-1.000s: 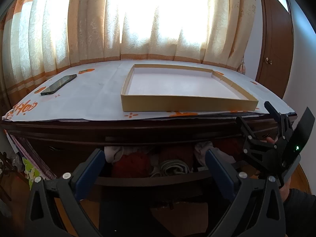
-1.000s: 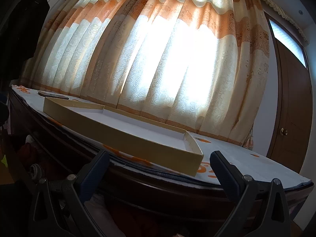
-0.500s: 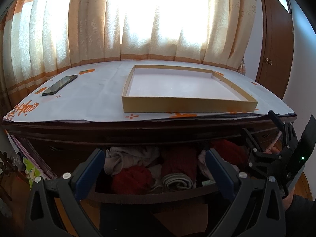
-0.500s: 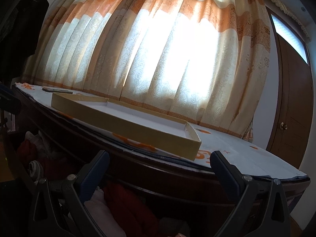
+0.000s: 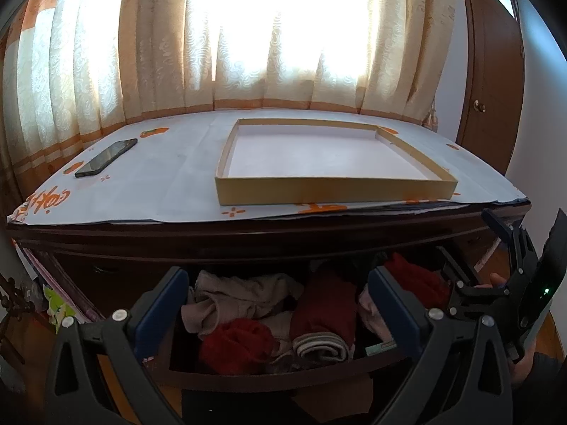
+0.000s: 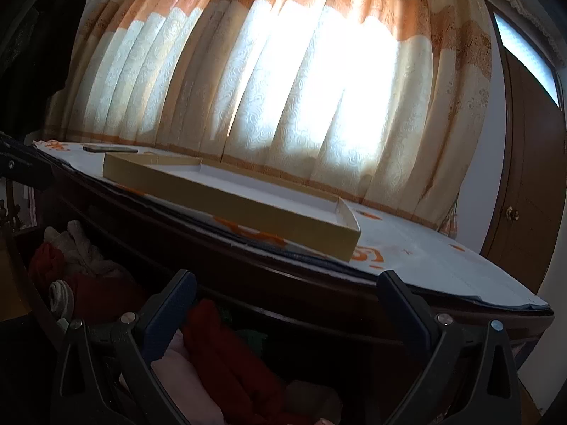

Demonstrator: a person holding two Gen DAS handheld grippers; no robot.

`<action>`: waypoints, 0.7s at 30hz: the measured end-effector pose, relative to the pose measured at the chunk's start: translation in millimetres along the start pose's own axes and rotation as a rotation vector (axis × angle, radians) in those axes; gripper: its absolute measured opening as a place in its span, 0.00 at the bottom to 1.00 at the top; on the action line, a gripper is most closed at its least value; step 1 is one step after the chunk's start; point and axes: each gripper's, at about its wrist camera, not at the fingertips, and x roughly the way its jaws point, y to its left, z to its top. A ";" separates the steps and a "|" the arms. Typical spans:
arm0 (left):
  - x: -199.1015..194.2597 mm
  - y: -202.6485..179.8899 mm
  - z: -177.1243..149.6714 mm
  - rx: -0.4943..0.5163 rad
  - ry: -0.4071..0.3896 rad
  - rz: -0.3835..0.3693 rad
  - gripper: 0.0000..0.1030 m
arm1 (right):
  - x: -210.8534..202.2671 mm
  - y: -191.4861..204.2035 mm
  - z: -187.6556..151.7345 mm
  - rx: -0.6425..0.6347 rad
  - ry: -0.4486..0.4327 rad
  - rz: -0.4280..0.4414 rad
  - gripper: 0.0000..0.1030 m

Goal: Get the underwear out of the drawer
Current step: 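Pull open the drawer below the table with the right hand, then lower both tools into the open drawer toward the red clothes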

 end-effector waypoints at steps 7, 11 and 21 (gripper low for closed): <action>-4.4 -3.7 2.2 0.013 -0.001 0.000 1.00 | -2.3 3.8 0.2 -0.017 0.060 0.021 0.99; -6.4 -5.4 4.1 0.022 0.001 0.002 1.00 | -2.6 2.7 0.1 -0.010 0.103 0.040 0.99; -21.2 -6.6 10.7 0.029 -0.032 0.012 1.00 | -7.7 1.9 -1.6 -0.002 0.151 0.071 0.99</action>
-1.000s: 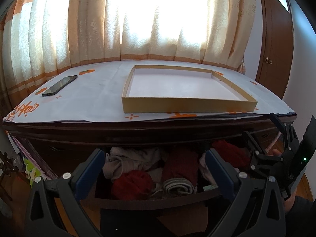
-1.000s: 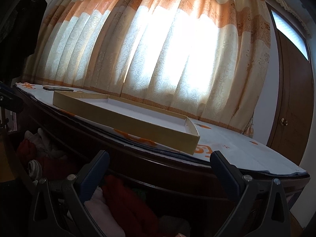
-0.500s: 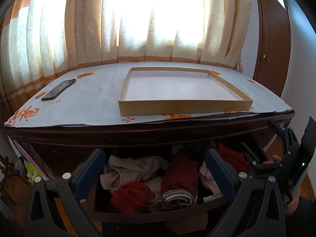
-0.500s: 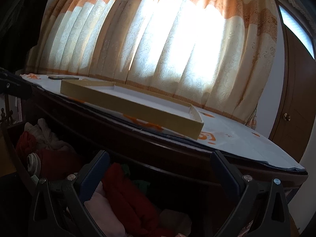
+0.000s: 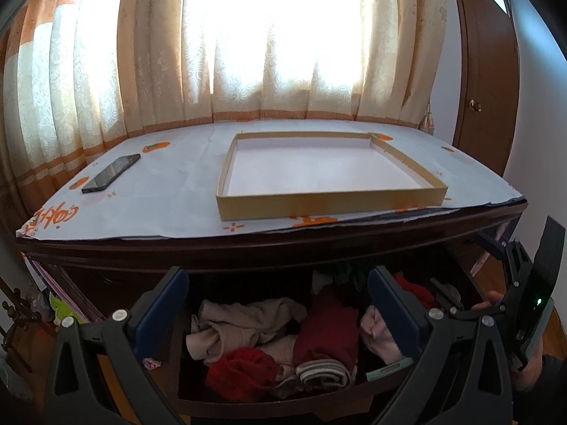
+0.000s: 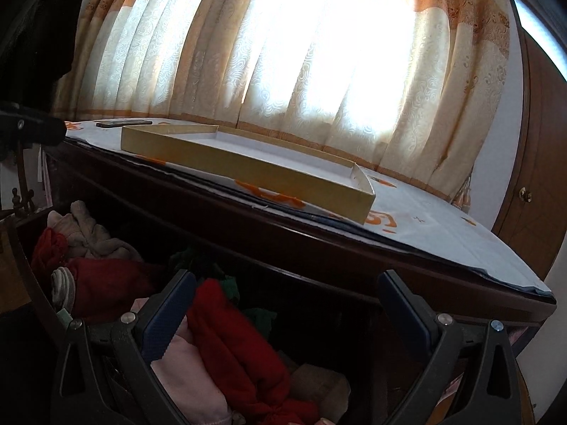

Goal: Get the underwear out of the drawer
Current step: 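Lower both tools into the open drawer toward the red clothes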

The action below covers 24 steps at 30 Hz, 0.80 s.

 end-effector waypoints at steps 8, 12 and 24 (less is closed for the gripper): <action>-11.0 2.6 6.1 -0.006 -0.029 0.003 1.00 | -2.2 0.9 1.9 -0.013 0.027 0.014 0.99; -12.9 2.8 8.4 -0.003 -0.035 0.003 1.00 | -3.2 3.1 1.5 -0.019 0.040 0.021 0.99; -16.4 2.3 9.6 -0.001 -0.042 0.006 1.00 | -11.7 6.9 -2.0 -0.037 0.075 0.045 0.99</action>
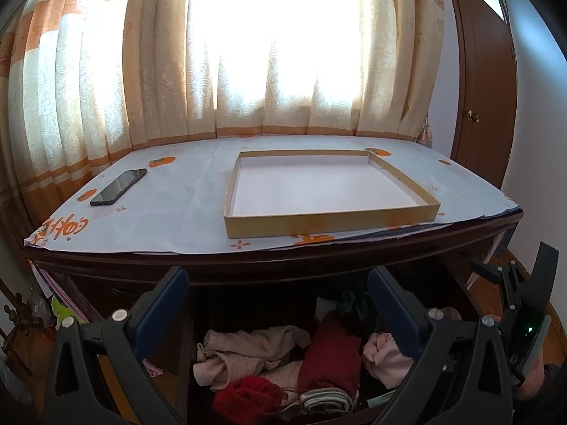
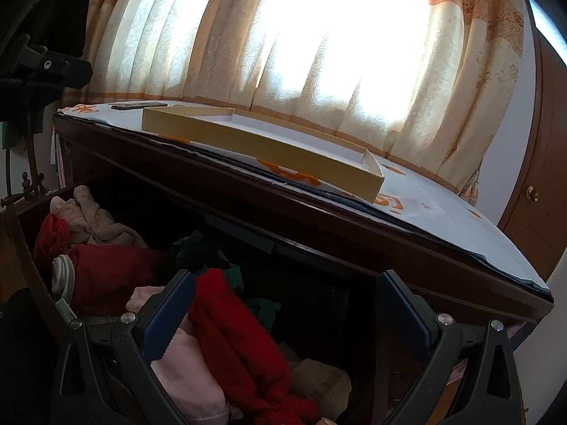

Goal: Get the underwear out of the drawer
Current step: 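Lower both tools into the open drawer toward the red clothes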

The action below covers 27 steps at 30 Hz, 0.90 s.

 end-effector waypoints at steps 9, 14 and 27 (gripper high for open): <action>-0.4 5.6 1.7 -0.008 0.008 0.010 1.00 | 2.9 5.2 1.2 -0.061 0.053 -0.010 0.99; 3.6 5.0 -0.7 -0.007 0.029 0.002 1.00 | 4.1 2.0 1.5 -0.049 0.082 0.012 0.99; 50.4 -13.7 -32.2 0.032 0.236 -0.104 1.00 | 18.1 2.3 2.1 -0.080 0.189 0.120 0.99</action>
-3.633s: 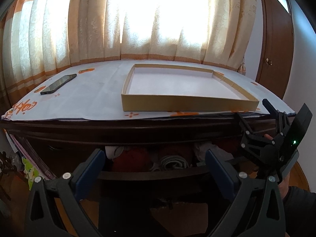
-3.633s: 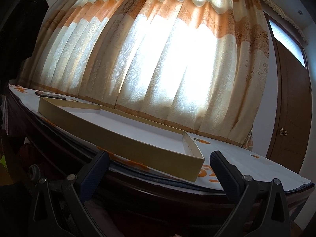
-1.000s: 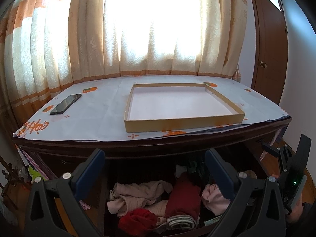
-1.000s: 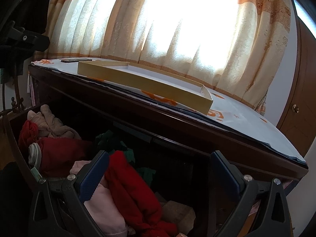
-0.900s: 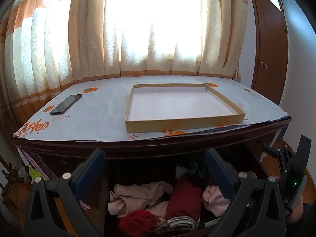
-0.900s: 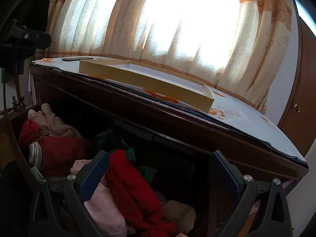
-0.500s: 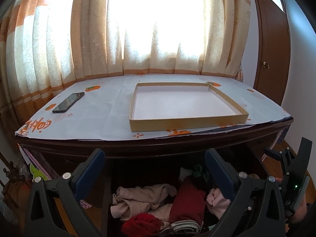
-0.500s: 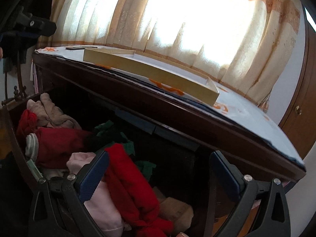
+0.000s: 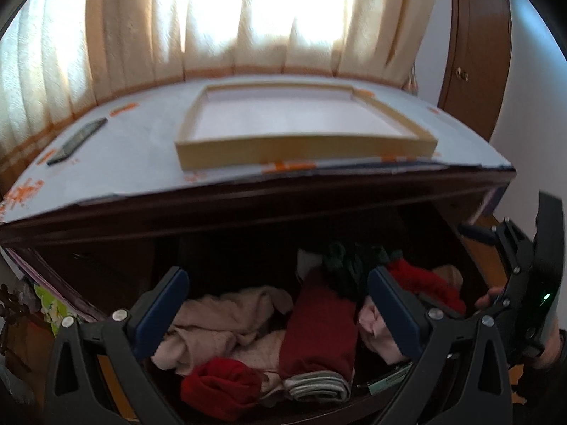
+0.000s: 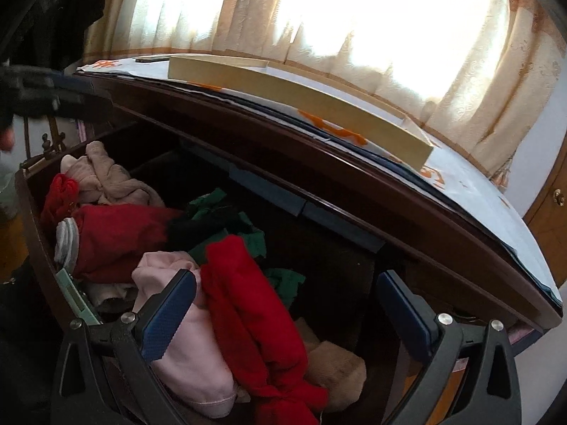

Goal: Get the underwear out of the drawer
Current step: 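Lower both tools into the open drawer toward the red clothes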

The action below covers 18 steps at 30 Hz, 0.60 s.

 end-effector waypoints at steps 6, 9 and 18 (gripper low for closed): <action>20.4 -2.7 -9.8 0.014 0.076 -0.002 1.00 | 5.5 -0.8 7.9 0.010 0.027 0.014 0.99; 24.0 -2.8 -12.4 0.015 0.089 -0.004 1.00 | 5.2 2.0 11.2 -0.025 0.021 0.015 0.99; 35.0 -3.8 -18.7 0.026 0.123 -0.004 1.00 | 4.5 -0.7 21.9 -0.094 0.049 -0.055 0.99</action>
